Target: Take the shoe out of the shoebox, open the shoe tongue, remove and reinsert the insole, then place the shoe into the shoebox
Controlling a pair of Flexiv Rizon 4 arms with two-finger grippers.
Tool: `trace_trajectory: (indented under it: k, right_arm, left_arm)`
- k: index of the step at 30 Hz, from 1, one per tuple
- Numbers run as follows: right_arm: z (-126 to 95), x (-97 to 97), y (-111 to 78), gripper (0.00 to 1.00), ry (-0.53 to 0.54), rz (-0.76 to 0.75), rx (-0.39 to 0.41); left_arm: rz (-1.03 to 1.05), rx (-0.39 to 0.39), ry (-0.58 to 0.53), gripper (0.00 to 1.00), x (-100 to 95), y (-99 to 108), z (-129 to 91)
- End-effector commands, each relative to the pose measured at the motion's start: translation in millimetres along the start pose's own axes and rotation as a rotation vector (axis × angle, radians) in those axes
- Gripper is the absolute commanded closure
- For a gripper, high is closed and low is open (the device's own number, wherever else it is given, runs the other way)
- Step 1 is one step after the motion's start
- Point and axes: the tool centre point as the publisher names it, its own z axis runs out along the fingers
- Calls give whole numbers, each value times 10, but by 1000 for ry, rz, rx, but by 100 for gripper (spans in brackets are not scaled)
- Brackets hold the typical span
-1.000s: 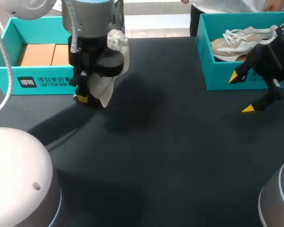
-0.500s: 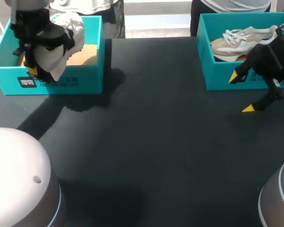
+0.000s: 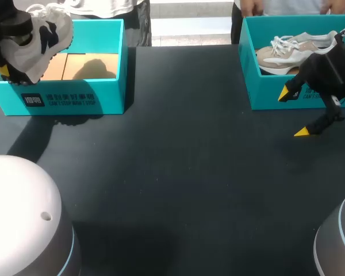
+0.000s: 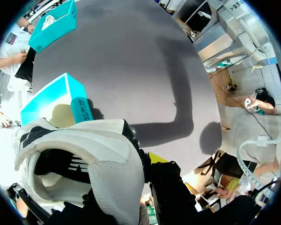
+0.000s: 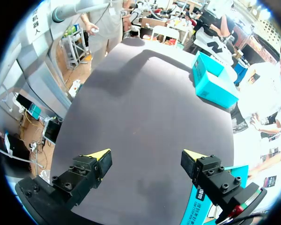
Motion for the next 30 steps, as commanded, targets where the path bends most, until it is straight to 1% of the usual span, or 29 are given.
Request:
trace_trajectory:
  k: [1,5,6,7,8,12,13,15,16,19,23,24,27,29,30]
  right_arm:
    - [11,-23,0,0,5,0,2]
    - [11,-23,0,0,5,0,2]
    - [11,-23,0,0,5,0,2]
    - [11,-23,0,0,5,0,2]
    - [11,-23,0,0,5,0,2]
    - [11,-23,0,0,5,0,2]
    - [11,-23,0,0,5,0,2]
    - [11,-23,0,0,5,0,2]
    - [11,-23,0,0,5,0,2]
    - [11,-23,0,0,5,0,2]
    - [11,-23,0,0,5,0,2]
    - [11,-23,0,0,5,0,2]
    - [11,-23,0,0,5,0,2]
    - [11,-23,0,0,5,0,2]
    - [11,-23,0,0,5,0,2]
  left_arm:
    - [1,-4,-4,100,15,-3,-11]
    - [1,-4,-4,100,15,-3,-11]
    - [0,-10,-7,100,20,4,5]
    - [-10,-38,-19,100,5,48,40]
    - [-8,-51,-19,100,-20,98,60]
    - [-22,-54,-23,100,-133,347,91]
    - [-18,-66,-25,100,-159,397,111]
    - [-7,-40,-12,100,-211,510,130]
    - [-17,-69,-37,100,-238,563,146]
    - [-25,-78,-36,100,-331,745,166]
    - [-67,-78,-26,100,-509,1022,199]
    - [-71,-65,-29,100,-559,1084,204]
    - [-98,-69,-49,100,-709,1222,216]
    - [-111,-79,-64,100,-808,1276,219]
    - [-109,-76,-66,100,-827,1288,217]
